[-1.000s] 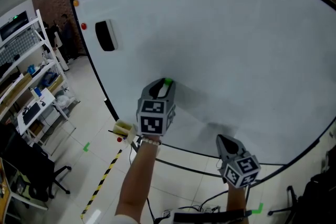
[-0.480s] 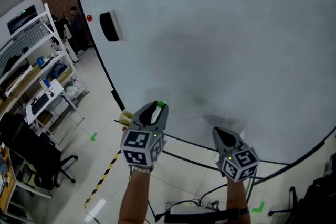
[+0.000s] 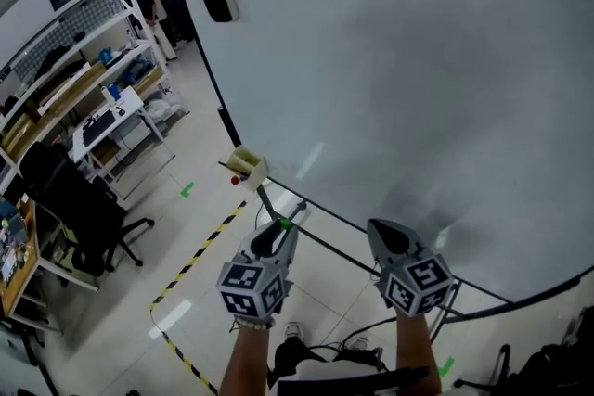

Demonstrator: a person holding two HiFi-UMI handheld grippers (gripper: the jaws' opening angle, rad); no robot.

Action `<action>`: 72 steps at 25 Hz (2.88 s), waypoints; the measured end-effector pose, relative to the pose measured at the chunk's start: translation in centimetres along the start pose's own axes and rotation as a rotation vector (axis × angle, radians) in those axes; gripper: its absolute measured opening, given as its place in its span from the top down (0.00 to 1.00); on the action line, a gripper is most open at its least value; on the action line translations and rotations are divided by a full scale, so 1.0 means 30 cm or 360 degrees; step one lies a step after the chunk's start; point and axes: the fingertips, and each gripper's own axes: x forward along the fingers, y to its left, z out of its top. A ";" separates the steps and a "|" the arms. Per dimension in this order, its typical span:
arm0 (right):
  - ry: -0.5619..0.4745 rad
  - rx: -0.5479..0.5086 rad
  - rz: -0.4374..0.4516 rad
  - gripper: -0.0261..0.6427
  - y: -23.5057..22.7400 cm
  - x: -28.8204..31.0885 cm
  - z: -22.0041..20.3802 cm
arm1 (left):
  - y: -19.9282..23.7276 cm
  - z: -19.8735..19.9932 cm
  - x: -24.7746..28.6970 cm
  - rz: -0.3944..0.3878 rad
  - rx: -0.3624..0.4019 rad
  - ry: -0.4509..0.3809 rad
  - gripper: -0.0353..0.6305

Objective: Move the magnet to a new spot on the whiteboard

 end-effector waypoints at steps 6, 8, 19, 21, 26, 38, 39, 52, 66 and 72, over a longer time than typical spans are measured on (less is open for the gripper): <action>0.0051 0.0088 0.0085 0.95 0.052 0.011 -0.093 | -0.003 -0.145 -0.109 0.0081 -0.0110 0.0061 0.76; 0.0068 0.0068 0.0088 0.95 0.080 0.010 -0.106 | -0.004 -0.170 -0.131 0.0073 -0.0120 0.0078 0.76; 0.0014 0.0104 -0.0122 0.95 0.242 -0.053 -0.154 | 0.068 -0.171 -0.246 -0.0083 -0.0106 0.0061 0.76; 0.0014 0.0080 -0.0160 0.95 0.279 -0.071 -0.157 | 0.076 -0.174 -0.267 -0.0118 -0.0095 0.0062 0.76; 0.0077 -0.0025 -0.0283 0.95 0.339 -0.103 -0.157 | 0.074 -0.176 -0.291 -0.0167 -0.0044 0.0071 0.76; 0.0049 -0.0099 -0.0430 0.95 0.373 -0.180 -0.115 | 0.062 -0.139 -0.315 -0.0228 -0.0011 0.0045 0.76; 0.0045 -0.0103 -0.0429 0.95 0.373 -0.181 -0.114 | 0.063 -0.140 -0.313 -0.0223 -0.0010 0.0045 0.76; 0.0038 -0.0108 -0.0449 0.95 0.300 -0.171 -0.073 | 0.029 -0.082 -0.245 -0.0215 0.0011 0.0006 0.76; -0.0002 -0.0077 -0.0444 0.95 0.152 -0.160 0.012 | -0.029 0.160 -0.032 -0.0237 0.0144 -0.0119 0.76; -0.0004 -0.0139 -0.0442 0.95 0.073 -0.172 0.055 | -0.092 0.381 0.075 -0.0238 0.0267 -0.0236 0.76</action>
